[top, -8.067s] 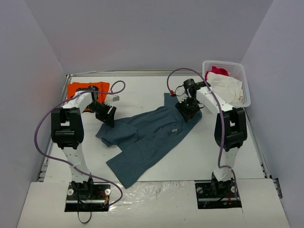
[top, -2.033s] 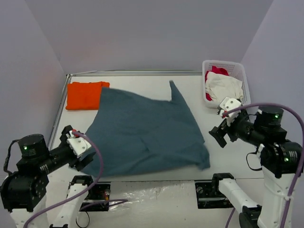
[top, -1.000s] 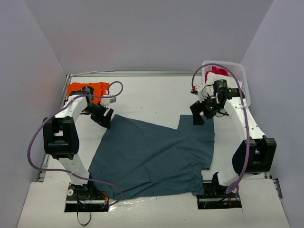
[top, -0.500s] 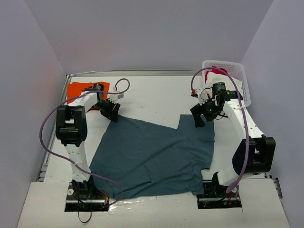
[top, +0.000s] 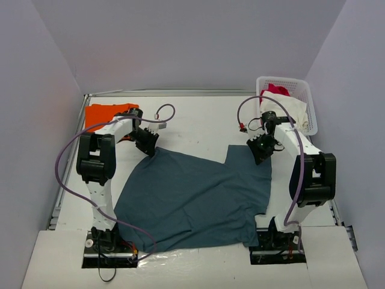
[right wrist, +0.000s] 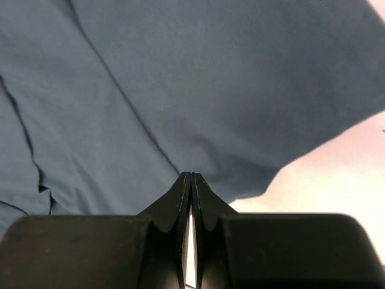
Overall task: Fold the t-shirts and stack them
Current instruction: Flatten out the tshirt
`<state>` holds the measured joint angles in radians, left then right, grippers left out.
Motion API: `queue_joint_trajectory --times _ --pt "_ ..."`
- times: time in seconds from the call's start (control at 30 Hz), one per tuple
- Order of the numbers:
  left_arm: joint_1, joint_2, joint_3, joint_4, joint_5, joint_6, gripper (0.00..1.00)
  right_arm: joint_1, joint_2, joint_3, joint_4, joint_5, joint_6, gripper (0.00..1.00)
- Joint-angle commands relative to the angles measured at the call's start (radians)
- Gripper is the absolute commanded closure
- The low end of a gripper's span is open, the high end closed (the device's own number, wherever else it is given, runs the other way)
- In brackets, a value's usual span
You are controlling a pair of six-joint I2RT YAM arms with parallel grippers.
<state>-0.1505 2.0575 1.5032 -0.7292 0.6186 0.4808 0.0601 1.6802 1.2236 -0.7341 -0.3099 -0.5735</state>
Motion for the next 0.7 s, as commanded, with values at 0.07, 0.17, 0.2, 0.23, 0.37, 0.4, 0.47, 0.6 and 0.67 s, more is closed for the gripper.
queue_joint_trajectory --times 0.07,0.17,0.2,0.23,0.37,0.4,0.47,0.6,0.67 --pt "0.003 0.026 -0.027 0.004 -0.109 -0.028 0.97 0.006 0.081 0.017 -0.008 0.031 -0.008 1.0" --pt "0.003 0.03 -0.037 0.01 -0.12 -0.034 0.98 0.009 0.144 0.042 -0.002 0.034 -0.009 1.0" --pt "0.003 0.03 -0.04 0.013 -0.12 -0.036 0.98 0.01 0.173 0.048 -0.001 0.032 -0.009 1.0" --pt "0.003 0.029 -0.043 0.022 -0.125 -0.041 0.98 0.012 0.185 0.054 0.001 0.034 -0.008 1.0" --pt "0.005 0.021 -0.064 0.066 -0.181 -0.073 0.98 0.024 0.246 0.092 0.009 0.032 -0.005 1.0" --pt "0.005 0.018 -0.073 0.076 -0.192 -0.079 0.97 0.03 0.271 0.1 0.01 0.032 -0.003 1.0" --pt "0.006 0.012 -0.08 0.1 -0.207 -0.097 0.98 0.035 0.297 0.132 0.012 0.034 0.004 1.0" --pt "0.015 0.0 -0.096 0.151 -0.295 -0.134 0.98 0.056 0.38 0.203 0.015 0.035 0.018 1.0" --pt "0.019 0.003 -0.1 0.181 -0.332 -0.154 0.98 0.063 0.421 0.256 0.015 0.041 0.032 1.0"
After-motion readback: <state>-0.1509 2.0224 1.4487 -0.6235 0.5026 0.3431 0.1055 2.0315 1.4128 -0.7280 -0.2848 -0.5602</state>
